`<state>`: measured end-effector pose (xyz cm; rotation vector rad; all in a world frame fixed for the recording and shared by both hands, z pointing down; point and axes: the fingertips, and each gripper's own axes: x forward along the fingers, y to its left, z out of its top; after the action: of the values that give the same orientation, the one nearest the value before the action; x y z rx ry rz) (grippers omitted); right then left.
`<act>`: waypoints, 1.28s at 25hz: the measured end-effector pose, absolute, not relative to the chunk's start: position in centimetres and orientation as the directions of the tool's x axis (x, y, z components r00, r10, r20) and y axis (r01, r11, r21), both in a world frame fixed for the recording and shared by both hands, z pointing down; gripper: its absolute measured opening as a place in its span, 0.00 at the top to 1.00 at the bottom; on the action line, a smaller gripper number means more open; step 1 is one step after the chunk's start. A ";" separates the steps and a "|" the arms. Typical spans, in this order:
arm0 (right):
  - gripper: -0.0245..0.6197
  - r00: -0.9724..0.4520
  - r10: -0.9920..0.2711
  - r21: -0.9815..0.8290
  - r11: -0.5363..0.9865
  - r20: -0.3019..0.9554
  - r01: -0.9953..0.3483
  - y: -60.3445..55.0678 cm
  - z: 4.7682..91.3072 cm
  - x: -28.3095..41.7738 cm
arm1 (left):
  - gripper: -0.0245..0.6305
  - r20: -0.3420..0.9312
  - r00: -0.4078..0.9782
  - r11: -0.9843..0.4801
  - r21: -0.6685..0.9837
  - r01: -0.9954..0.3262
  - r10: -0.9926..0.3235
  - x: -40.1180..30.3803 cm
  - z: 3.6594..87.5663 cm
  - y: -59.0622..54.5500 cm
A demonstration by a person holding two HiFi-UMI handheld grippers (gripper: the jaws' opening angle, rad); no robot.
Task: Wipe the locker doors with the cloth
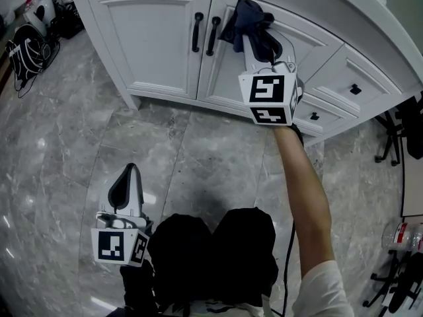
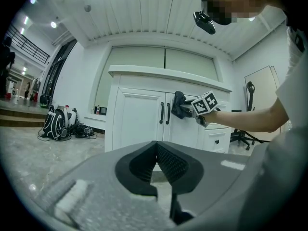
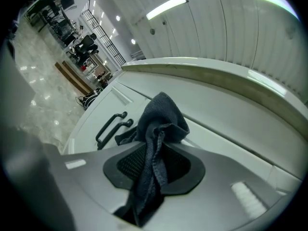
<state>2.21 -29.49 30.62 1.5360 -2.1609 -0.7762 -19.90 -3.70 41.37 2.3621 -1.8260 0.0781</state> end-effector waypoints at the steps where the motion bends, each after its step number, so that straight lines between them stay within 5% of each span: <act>1: 0.81 -0.321 -0.947 0.632 0.242 -0.011 -0.737 -29.4 30.7 3.2 | 0.96 0.136 0.254 -0.243 0.090 -0.966 -0.958 -19.8 41.4 -3.8; 14: 0.81 -0.194 -0.981 0.671 0.129 -0.022 -0.730 -27.3 30.3 14.7 | 0.96 0.137 0.267 -0.259 0.076 -0.963 -0.954 -17.4 41.0 -4.4; 32: 0.82 -0.129 -0.991 0.621 0.127 0.042 -0.774 -26.8 38.1 16.2 | 0.96 0.148 0.263 -0.255 0.072 -0.964 -0.953 -17.4 41.4 -4.3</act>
<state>16.20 -26.79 38.08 1.6985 -1.9623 -0.6433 -17.41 -4.28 41.42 2.3755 -1.8188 0.1118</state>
